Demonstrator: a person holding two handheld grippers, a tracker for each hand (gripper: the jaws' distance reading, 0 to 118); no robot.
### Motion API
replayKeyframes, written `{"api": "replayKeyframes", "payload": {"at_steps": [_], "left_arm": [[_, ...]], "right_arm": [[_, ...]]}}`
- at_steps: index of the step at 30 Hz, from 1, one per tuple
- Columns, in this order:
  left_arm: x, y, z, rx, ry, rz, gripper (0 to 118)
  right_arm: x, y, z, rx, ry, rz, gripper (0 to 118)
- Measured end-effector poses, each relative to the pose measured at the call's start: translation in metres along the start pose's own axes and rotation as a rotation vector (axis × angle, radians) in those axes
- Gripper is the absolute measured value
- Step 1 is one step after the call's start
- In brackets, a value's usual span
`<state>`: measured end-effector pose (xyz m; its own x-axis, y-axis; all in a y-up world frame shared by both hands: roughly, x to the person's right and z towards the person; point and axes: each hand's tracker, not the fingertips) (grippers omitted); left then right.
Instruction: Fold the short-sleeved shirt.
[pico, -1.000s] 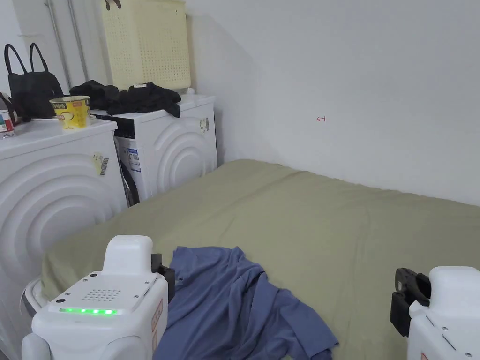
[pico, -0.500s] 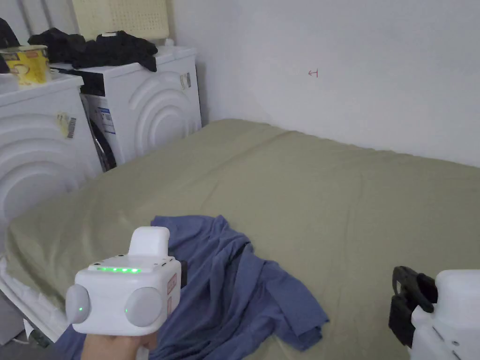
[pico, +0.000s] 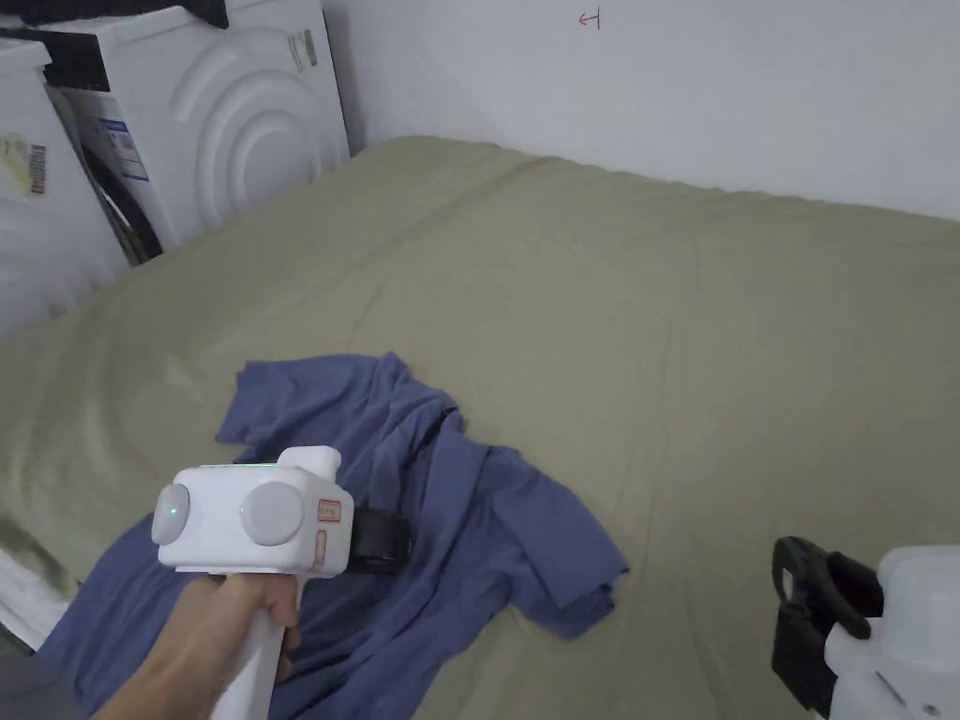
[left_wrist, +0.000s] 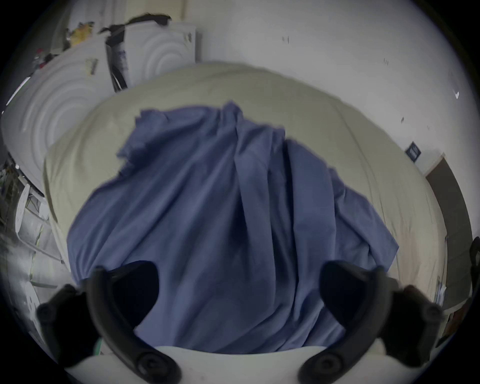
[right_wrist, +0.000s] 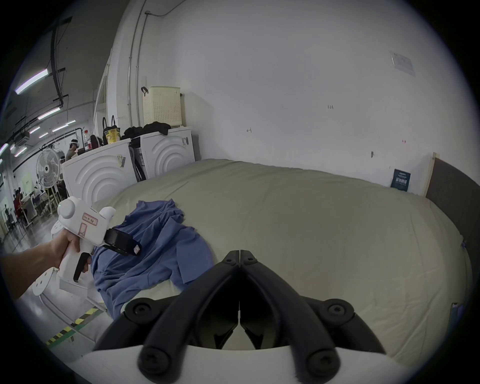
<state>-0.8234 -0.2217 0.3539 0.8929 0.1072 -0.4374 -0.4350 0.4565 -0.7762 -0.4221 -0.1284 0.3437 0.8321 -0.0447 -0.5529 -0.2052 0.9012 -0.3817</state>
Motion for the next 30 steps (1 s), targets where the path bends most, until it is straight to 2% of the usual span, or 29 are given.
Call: {"api": "replayKeyframes", "payload": {"at_steps": [4, 5, 6, 7, 8, 9, 10, 11, 12, 15, 17, 20, 26, 30], "left_arm": [[-0.008, 0.011, -0.023, -0.084, 0.025, -0.031, 112], [-0.005, 0.008, -0.024, -0.050, 0.064, -0.071, 111], [0.000, 0.002, -0.023, -0.042, 0.083, -0.098, 108], [0.004, 0.001, -0.017, -0.032, 0.090, -0.075, 97], [0.006, 0.001, -0.010, -0.008, 0.088, -0.067, 65], [0.008, 0.002, -0.003, 0.040, 0.131, -0.078, 23], [0.006, 0.006, 0.000, 0.056, 0.171, -0.080, 0], [0.004, 0.006, 0.003, 0.060, 0.151, -0.079, 0], [0.001, 0.010, 0.005, 0.034, 0.099, -0.019, 0], [0.018, 0.013, 0.013, 0.061, 0.156, -0.051, 0], [0.035, 0.017, 0.021, 0.056, 0.031, -0.024, 0], [0.091, 0.021, 0.030, 0.098, 0.042, -0.128, 0], [0.224, 0.033, 0.037, 0.124, -0.149, -0.238, 0], [0.340, 0.030, 0.050, 0.135, -0.301, -0.383, 0]], "right_arm": [[0.001, -0.008, 0.005, -0.018, 0.008, 0.001, 0], [0.002, -0.009, 0.007, -0.022, 0.006, 0.002, 0], [0.004, -0.011, 0.009, -0.027, 0.004, 0.001, 0], [0.007, -0.012, 0.012, -0.029, 0.002, -0.001, 0], [0.010, -0.014, 0.015, -0.031, -0.002, -0.004, 0], [0.014, -0.016, 0.019, -0.032, -0.003, -0.008, 0], [0.018, -0.017, 0.024, -0.031, -0.008, -0.013, 0], [0.021, -0.019, 0.029, -0.033, -0.013, -0.017, 0], [0.025, -0.020, 0.037, -0.031, -0.018, -0.019, 0], [0.041, -0.027, 0.059, -0.028, -0.060, -0.028, 0], [0.053, -0.032, 0.075, -0.030, -0.083, -0.045, 0], [0.073, -0.039, 0.096, -0.032, -0.135, -0.075, 0], [0.114, -0.049, 0.145, -0.009, -0.244, -0.138, 0], [0.142, -0.057, 0.173, -0.006, -0.321, -0.161, 0]]}}
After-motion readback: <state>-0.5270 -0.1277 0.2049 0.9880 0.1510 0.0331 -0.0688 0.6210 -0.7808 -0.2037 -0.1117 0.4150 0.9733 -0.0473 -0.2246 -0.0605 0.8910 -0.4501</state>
